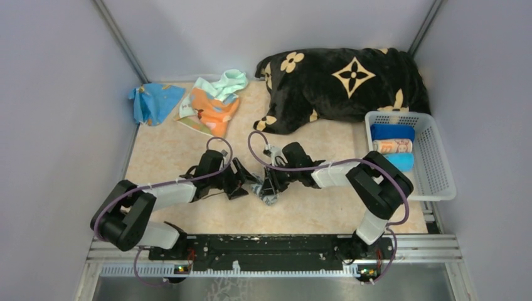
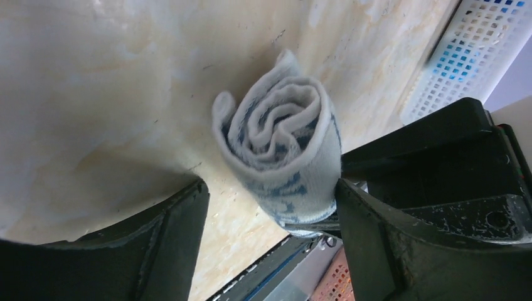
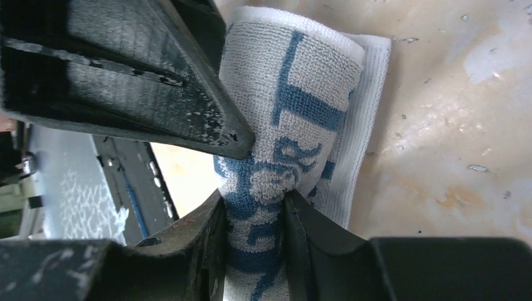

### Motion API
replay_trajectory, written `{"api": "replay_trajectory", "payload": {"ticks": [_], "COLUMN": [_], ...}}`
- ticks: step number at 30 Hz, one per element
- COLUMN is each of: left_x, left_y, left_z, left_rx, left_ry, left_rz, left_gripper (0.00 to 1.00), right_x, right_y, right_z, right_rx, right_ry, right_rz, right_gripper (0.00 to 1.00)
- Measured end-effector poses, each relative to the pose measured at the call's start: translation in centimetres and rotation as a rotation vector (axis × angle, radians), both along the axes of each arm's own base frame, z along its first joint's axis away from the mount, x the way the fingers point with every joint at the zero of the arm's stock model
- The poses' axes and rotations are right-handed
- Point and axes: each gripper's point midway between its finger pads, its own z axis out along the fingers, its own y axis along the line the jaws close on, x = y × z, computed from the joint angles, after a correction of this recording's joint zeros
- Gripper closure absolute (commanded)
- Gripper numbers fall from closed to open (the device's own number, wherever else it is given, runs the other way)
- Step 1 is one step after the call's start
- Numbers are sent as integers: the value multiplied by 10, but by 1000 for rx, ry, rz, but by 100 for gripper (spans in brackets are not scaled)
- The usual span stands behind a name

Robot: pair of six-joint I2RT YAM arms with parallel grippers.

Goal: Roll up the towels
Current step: Roll the towel at the center of the board.

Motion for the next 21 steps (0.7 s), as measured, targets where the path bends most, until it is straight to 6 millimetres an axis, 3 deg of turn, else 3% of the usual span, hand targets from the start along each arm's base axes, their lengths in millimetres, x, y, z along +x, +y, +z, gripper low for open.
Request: {"api": "replay_trajectory", "payload": {"ticks": [5,10,21], "left_x": [2,4,5], "left_y": [-10,-15,-14], "left_z": [-6,-10,-15], "left_rx": [-45,-73,-20], "left_ry": [27,50,111], "left_rz": [-12,1,17], "left_gripper": [44,58,59], "right_x": [-3,-2,0], "right_y": [3,2,-9], "right_z": [0,0,8], "right_rx": [47,30,-300], "right_ry": [53,57,-259], "right_rz": [4,-21,-89], "right_gripper": [65,55,36]}}
